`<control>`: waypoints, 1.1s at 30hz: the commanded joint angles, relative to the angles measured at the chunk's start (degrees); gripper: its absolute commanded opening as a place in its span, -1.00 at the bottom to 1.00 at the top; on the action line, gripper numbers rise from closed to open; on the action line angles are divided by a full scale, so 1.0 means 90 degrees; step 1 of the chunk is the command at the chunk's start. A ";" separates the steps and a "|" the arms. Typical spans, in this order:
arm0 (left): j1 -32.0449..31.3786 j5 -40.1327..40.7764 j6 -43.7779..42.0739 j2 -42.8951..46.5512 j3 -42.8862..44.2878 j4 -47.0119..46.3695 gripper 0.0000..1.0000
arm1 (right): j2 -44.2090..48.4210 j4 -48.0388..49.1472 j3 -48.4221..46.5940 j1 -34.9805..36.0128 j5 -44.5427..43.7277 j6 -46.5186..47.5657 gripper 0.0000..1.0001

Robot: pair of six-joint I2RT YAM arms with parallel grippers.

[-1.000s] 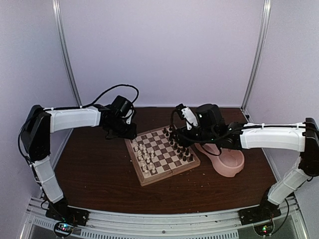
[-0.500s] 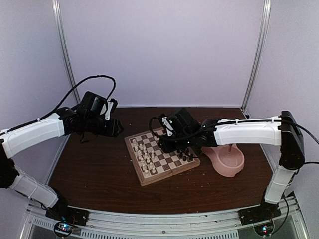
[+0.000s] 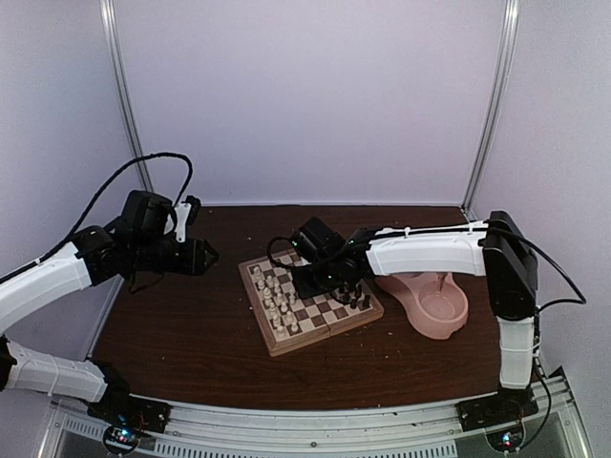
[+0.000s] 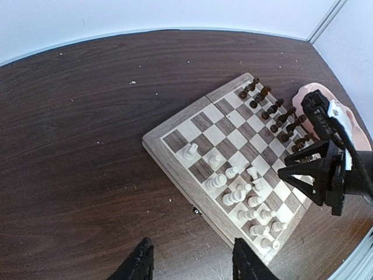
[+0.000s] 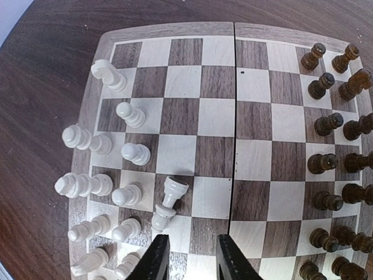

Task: Set up the chess pieces on the board
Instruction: Pick up the bishop from the chessboard.

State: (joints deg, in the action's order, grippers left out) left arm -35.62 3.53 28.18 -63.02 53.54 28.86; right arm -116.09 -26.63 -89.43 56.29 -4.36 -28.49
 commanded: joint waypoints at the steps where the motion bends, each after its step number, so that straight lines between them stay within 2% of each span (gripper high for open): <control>1: 0.0012 -0.0053 0.0018 0.0238 -0.0160 -0.0082 -0.07 | -0.0281 -0.0394 -0.0441 0.0051 -0.0265 -0.0077 -0.39; 12: 0.0012 -0.0211 -0.0016 0.0317 -0.0407 -0.0186 -0.07 | -0.0753 -0.0630 -0.0941 0.0059 -0.0216 -0.0060 -0.38; 33: 0.0012 0.0159 -0.0026 0.0658 -0.0673 -0.0204 -0.04 | -0.1220 -0.0782 -0.1352 0.0098 -0.0153 -0.0120 -0.38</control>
State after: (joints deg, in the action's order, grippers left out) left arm -35.62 4.05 28.16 -57.63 47.99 28.82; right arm -125.93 -32.82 -100.16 56.75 -4.99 -28.88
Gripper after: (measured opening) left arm 0.476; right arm 0.310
